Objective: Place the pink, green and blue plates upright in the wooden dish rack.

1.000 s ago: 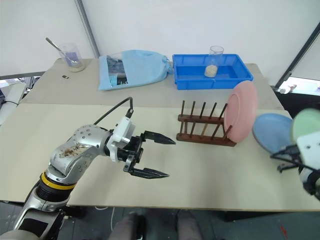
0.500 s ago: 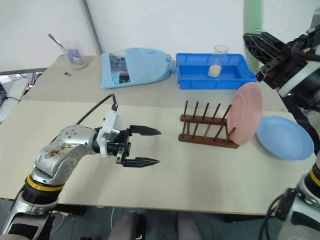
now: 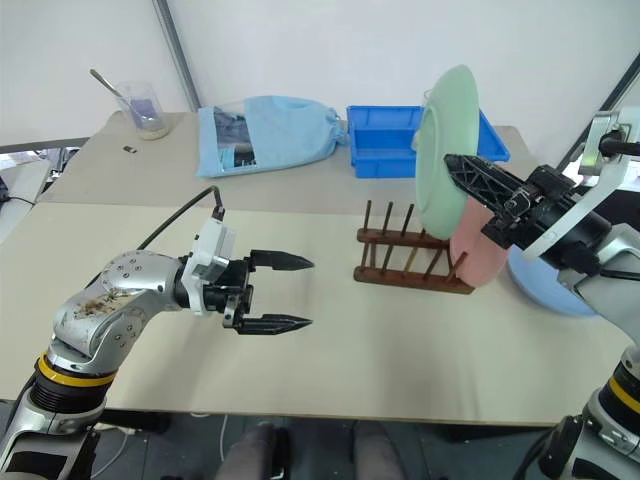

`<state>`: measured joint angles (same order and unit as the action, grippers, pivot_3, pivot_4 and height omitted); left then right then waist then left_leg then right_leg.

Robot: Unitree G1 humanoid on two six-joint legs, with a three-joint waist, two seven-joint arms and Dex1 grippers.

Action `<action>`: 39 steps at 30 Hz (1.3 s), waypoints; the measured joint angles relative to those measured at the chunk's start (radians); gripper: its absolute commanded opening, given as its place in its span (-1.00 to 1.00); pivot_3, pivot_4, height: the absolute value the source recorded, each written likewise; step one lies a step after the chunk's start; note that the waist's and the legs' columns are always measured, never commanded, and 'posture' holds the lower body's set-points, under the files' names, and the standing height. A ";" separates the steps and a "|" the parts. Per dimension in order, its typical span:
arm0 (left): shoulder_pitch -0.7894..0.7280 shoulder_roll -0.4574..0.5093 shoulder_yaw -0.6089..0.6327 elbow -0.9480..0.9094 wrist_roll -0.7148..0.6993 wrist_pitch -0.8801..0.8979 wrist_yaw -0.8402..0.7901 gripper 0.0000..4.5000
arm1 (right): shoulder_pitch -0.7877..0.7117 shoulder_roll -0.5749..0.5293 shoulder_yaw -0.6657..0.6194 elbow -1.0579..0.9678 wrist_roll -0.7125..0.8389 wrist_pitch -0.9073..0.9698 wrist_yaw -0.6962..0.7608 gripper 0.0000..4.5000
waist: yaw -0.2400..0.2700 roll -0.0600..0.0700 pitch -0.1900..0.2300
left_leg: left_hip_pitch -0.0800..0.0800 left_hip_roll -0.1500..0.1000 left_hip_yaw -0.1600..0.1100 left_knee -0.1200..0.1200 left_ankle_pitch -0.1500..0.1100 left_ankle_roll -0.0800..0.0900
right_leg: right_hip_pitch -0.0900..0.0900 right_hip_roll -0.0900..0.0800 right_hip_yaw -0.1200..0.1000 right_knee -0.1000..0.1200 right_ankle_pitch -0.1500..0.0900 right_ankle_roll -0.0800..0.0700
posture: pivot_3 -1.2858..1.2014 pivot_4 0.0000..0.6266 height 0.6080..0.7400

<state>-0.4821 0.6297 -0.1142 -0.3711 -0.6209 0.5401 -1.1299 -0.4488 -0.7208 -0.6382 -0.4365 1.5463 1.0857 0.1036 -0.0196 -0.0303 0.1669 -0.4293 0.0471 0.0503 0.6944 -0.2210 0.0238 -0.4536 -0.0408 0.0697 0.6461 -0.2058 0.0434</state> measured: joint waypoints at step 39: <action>-0.047 -0.029 0.017 0.034 -0.030 0.007 0.018 1.00 | 0.026 -0.109 0.232 0.235 -0.068 -0.139 -0.016 0.24 | 0.005 0.000 0.000 | -0.001 0.000 0.000 0.000 0.000 0.000 | 0.000 0.000 0.000 -0.001 0.000 0.000 | 0.03 -0.52 0.34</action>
<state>-0.5294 0.6003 -0.0970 -0.3372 -0.6506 0.5475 -1.1114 -0.4225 -0.8298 -0.4060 -0.2015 1.4778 0.9465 0.0876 -0.0148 -0.0304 0.1669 -0.4299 0.0468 0.0504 0.6945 -0.2209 0.0238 -0.4538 -0.0407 0.0701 0.6455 -0.2057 0.0436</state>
